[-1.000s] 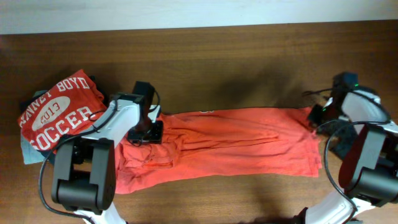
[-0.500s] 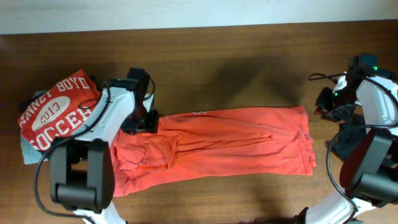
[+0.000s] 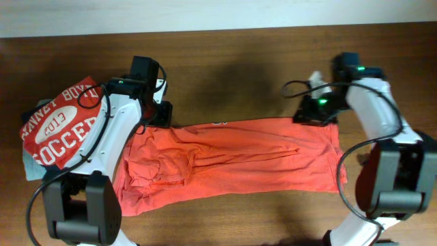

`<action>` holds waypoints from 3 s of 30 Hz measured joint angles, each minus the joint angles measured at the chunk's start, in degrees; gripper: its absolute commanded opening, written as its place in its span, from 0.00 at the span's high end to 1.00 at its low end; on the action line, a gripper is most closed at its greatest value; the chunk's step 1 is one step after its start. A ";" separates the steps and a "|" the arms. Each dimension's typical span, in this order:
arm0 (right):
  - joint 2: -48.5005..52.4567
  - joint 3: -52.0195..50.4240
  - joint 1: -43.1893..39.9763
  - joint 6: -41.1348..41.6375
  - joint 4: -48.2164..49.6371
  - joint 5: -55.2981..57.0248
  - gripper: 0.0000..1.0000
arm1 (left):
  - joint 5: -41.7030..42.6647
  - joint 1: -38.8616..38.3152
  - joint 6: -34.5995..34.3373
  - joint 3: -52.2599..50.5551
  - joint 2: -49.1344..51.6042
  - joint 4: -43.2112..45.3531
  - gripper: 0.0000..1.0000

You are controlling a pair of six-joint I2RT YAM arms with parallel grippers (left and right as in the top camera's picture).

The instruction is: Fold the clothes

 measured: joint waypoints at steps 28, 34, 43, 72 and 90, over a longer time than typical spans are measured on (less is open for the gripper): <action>1.51 -17.49 -5.35 12.50 36.13 16.68 0.63 | -0.31 0.00 1.99 0.00 0.70 0.74 0.31; 2.54 -14.21 -6.19 10.23 31.04 11.13 0.48 | -0.31 0.00 2.19 0.00 0.70 2.08 0.28; -0.07 -3.26 -6.19 8.87 15.39 7.96 0.38 | 6.19 0.00 5.99 0.00 0.70 -2.51 0.44; -12.70 2.99 -6.19 6.86 1.31 6.29 0.34 | 18.05 -0.07 13.29 -0.09 12.17 15.69 0.94; -12.50 2.97 -6.19 6.56 0.26 6.88 0.29 | 7.02 0.76 -4.90 -0.09 12.17 0.48 0.96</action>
